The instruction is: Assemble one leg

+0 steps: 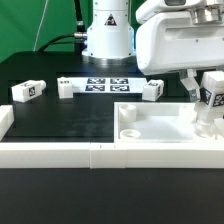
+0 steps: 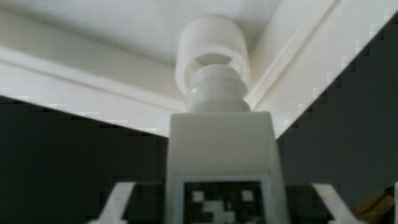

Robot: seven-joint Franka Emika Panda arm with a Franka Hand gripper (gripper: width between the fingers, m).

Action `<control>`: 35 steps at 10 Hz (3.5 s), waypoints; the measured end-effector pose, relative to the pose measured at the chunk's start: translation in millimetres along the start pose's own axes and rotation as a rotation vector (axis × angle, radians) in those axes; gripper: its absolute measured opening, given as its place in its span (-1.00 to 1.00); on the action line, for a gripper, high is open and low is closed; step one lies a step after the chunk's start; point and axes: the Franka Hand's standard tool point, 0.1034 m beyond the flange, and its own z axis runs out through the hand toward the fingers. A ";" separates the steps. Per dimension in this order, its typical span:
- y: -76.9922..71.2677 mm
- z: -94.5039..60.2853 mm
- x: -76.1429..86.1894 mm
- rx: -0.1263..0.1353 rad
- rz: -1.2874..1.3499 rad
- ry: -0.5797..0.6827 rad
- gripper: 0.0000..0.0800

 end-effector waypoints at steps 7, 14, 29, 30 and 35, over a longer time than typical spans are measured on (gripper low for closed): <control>-2.3 11.0 -8.6 0.002 0.001 0.000 -0.29; -4.2 19.0 -9.9 -0.005 0.006 0.036 -0.08; -11.9 -6.1 5.8 0.043 -0.004 -0.151 0.62; -12.0 -4.8 4.7 0.057 0.008 -0.241 0.62; -11.6 0.0 5.1 0.093 0.018 -0.460 0.62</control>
Offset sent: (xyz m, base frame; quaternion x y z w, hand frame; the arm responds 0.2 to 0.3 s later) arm 0.0005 -0.0007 -0.0040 -0.0060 0.0064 0.0004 1.0000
